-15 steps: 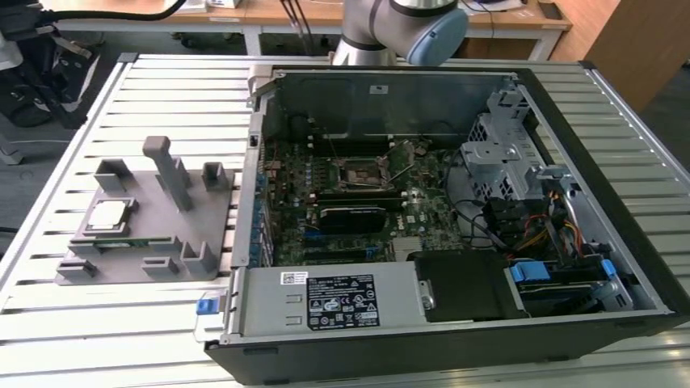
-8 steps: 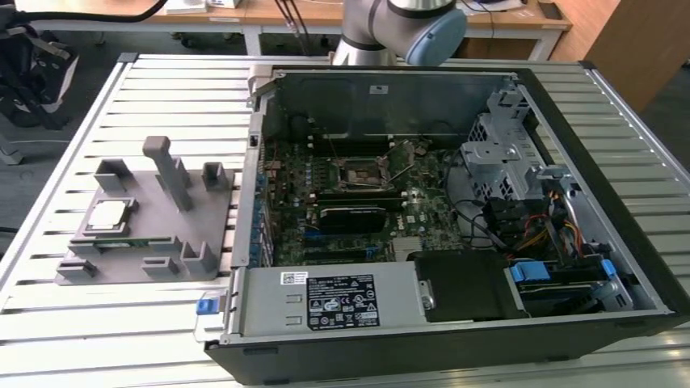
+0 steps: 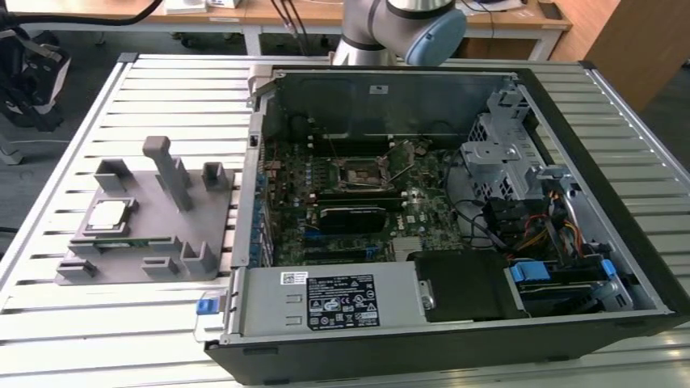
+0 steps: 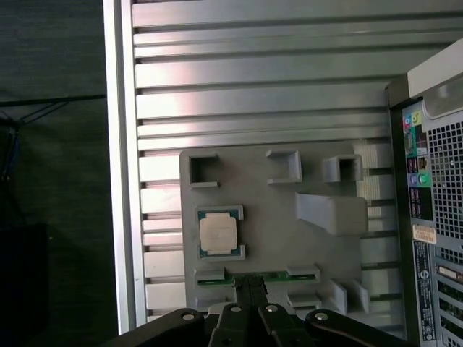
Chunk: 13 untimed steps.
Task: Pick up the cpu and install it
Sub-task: 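Pick up the cpu and move it towards the insertion slot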
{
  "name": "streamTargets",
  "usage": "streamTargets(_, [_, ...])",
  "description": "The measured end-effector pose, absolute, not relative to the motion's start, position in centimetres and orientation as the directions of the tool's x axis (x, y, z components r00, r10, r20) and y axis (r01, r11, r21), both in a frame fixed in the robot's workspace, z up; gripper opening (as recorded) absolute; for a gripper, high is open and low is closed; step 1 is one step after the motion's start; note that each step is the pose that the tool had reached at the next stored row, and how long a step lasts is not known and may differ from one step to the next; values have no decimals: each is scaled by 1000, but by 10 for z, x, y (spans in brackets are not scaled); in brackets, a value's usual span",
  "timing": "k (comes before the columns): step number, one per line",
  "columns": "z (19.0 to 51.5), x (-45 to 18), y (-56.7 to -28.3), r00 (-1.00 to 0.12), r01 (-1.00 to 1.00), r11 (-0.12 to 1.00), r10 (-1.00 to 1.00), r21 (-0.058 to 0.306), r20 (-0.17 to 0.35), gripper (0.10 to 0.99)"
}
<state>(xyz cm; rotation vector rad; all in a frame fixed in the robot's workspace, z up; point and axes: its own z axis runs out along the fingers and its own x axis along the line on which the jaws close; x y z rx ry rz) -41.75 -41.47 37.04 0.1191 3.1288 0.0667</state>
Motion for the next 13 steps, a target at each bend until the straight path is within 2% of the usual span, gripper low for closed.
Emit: streamTargets(13, [360, -417, -415, -997, 76, 996, 76, 42, -7, 106])
